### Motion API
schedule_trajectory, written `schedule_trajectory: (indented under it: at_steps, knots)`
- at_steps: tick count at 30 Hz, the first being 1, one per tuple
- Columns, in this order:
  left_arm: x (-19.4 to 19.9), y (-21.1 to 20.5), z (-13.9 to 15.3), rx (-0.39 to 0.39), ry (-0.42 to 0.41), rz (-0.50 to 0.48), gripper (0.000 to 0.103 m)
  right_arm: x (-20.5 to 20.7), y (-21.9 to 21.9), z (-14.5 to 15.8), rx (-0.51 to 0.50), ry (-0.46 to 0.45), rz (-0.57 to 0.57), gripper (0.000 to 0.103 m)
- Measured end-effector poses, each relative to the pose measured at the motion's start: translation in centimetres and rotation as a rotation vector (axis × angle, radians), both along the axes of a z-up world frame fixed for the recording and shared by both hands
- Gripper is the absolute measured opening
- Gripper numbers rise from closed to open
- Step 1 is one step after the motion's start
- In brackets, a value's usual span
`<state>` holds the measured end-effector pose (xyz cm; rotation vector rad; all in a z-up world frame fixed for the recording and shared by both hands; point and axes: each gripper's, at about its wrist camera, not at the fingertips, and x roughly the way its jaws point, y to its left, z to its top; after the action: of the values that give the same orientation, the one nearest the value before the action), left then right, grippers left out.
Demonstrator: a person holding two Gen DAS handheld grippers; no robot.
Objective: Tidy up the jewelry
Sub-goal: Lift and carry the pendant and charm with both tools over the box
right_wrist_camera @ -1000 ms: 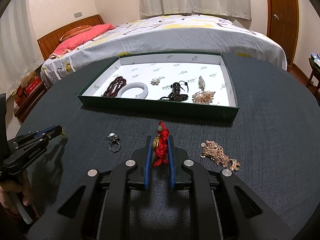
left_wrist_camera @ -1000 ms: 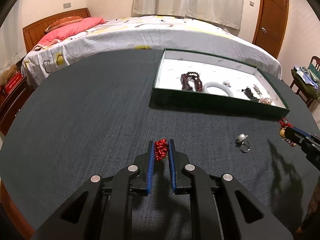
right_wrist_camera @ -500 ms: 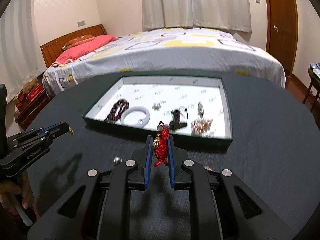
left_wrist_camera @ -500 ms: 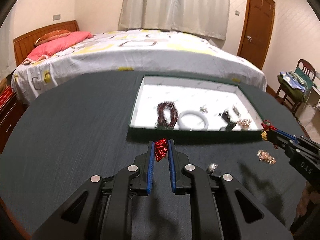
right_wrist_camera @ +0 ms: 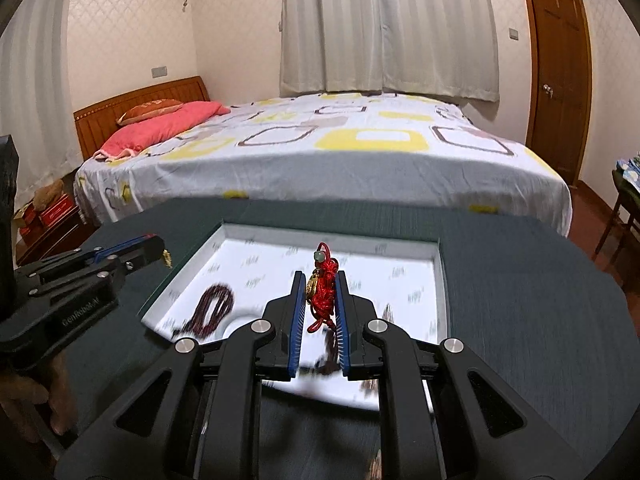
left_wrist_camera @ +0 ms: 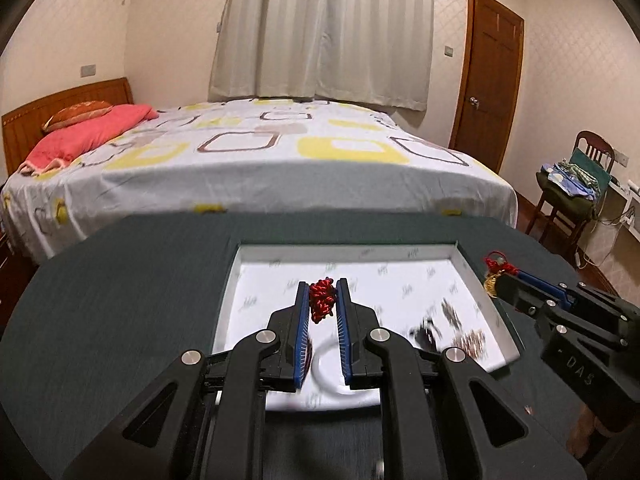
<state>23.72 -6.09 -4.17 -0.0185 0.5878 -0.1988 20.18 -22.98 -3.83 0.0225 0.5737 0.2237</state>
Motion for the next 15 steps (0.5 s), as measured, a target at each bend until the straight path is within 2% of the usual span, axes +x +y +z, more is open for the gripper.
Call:
schedule_trajectory:
  at_steps: [3, 9, 15]
  knots:
    - [2.6, -0.8, -0.7, 0.019, 0.009, -0.002, 0.014, 2.5, 0.1, -0.5, -0.008, 0.007, -0.011, 0.015]
    - [7.5, -1.7, -3.7, 0.031, 0.098, 0.002, 0.014, 7.6, -0.3, -3.4, 0.001, 0.089, -0.031, 0.015]
    - [10.1, -2.4, -6.2, 0.051, 0.173, 0.006, 0.014, 10.1, 0.0, -6.0, -0.02, 0.165, -0.043, 0.015]
